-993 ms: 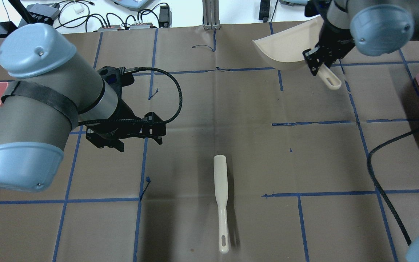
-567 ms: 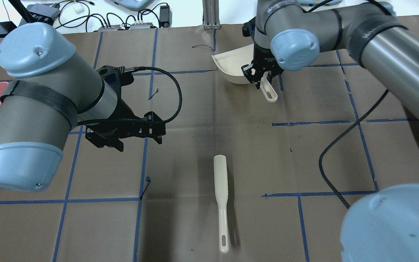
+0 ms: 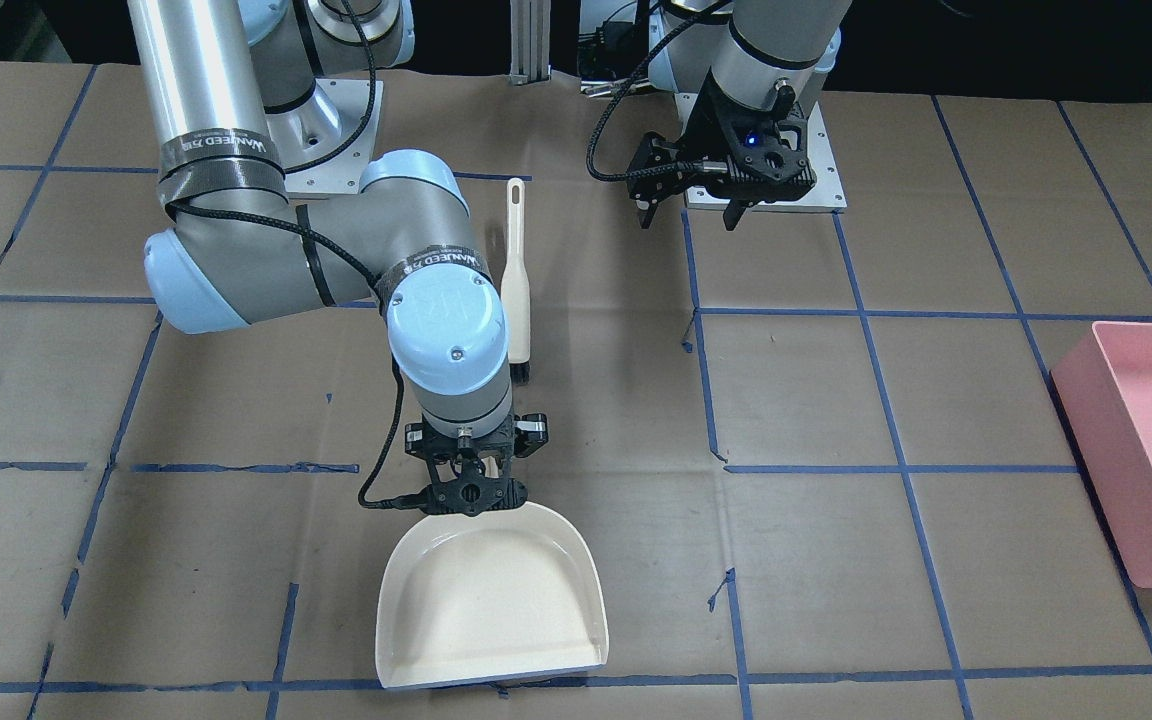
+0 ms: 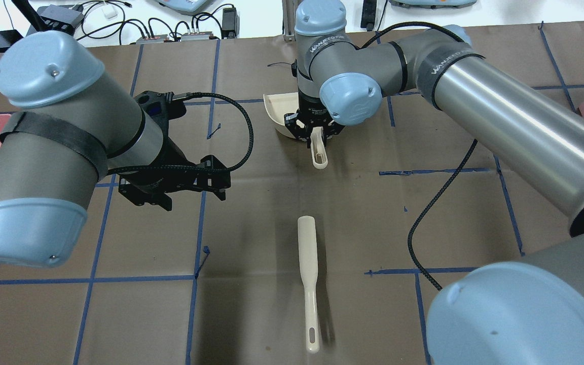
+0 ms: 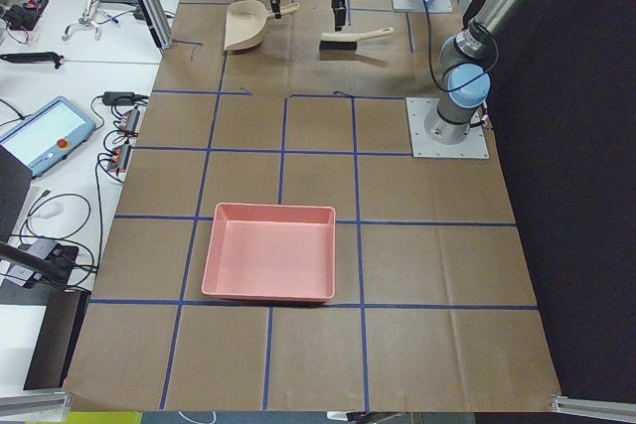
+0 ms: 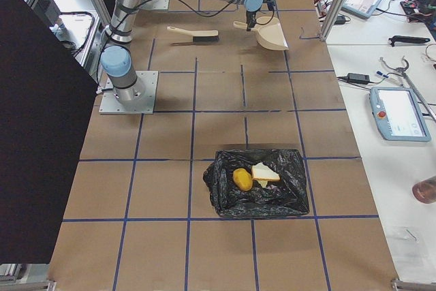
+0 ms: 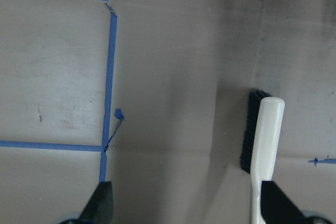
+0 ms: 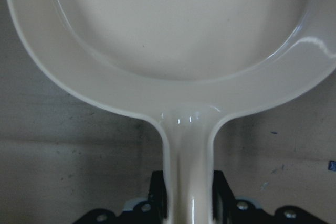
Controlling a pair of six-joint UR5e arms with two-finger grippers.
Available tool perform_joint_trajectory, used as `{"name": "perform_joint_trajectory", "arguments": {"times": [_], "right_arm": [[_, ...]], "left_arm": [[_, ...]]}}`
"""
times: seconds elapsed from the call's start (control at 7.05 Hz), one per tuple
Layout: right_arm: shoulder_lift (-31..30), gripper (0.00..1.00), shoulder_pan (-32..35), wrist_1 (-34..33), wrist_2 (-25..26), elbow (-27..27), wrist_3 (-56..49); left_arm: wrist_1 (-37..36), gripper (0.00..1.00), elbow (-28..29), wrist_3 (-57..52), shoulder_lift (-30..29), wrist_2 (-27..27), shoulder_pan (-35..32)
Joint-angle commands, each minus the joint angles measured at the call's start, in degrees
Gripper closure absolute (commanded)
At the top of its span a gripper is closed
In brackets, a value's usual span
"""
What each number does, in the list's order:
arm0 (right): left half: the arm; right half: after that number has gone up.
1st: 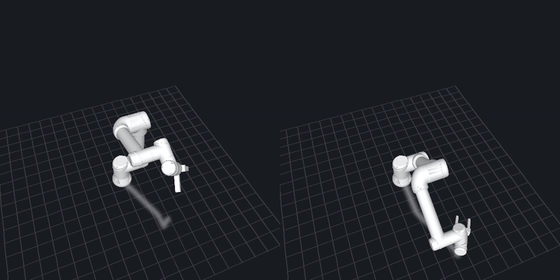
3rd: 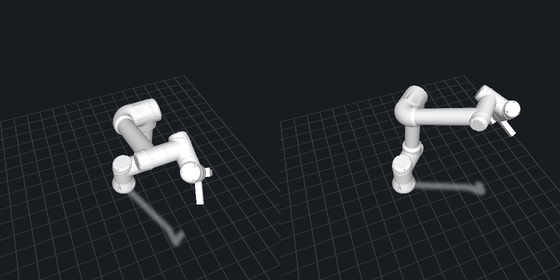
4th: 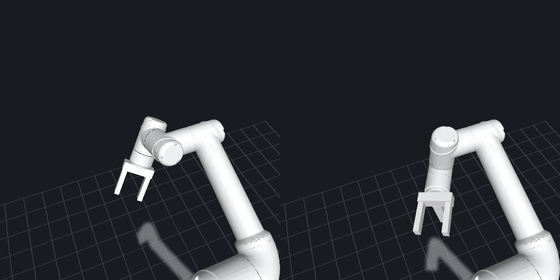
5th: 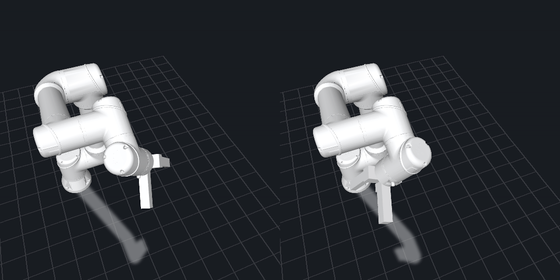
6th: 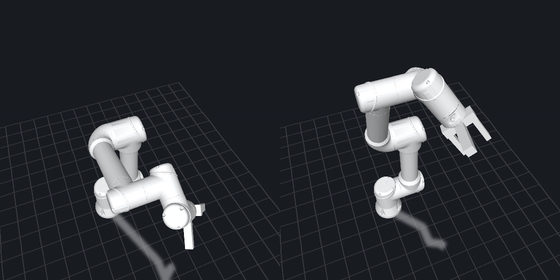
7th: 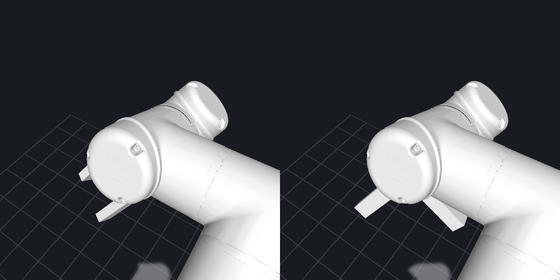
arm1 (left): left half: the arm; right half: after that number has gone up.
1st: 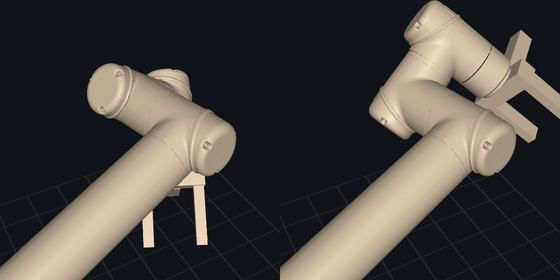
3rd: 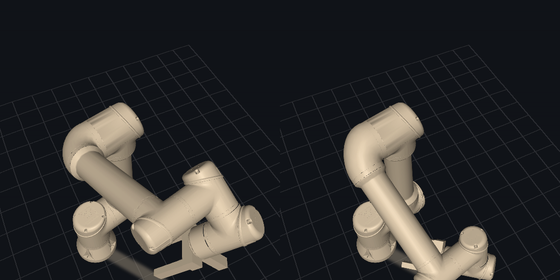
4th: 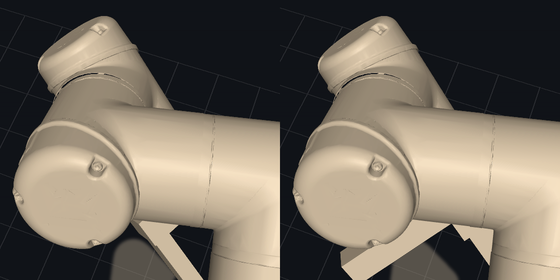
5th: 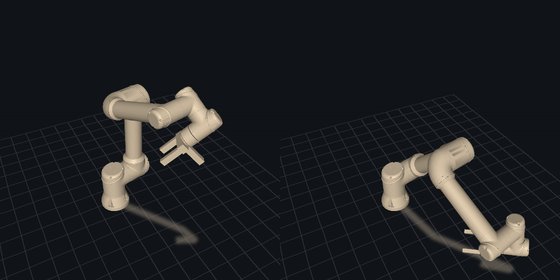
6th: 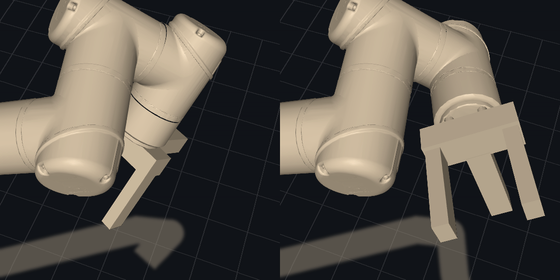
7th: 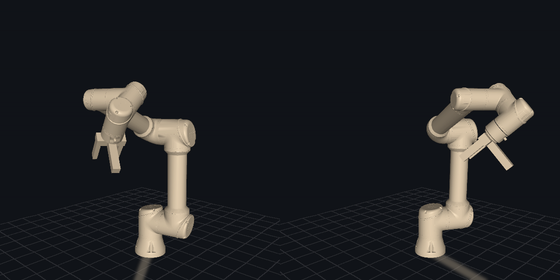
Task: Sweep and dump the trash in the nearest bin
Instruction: 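Bring the empty dustpan back over the table with the right gripper, then lower the dustpan onto the table beside the brush with the right gripper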
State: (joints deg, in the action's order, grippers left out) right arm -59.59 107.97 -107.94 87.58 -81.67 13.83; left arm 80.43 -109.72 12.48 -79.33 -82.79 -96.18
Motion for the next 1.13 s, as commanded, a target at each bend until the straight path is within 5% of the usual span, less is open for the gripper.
{"name": "perform_joint_trajectory", "arguments": {"times": [0.0,0.85,0.99], "right_arm": [[1.3,0.71,1.2,-1.6,-0.2,-0.1,1.6],[2.0,0.69,1.7,-2.9,-0.6,-1.8,1.8],[2.0,0.6,1.5,-3.0,-0.6,-1.4,1.8]], "left_arm": [[0.1,0.0,0.1,0.0,0.0,0.0,0.0],[0.1,0.0,0.3,0.0,0.0,0.0,0.0],[0.1,0.0,0.3,0.0,0.0,0.0,0.0]]}}
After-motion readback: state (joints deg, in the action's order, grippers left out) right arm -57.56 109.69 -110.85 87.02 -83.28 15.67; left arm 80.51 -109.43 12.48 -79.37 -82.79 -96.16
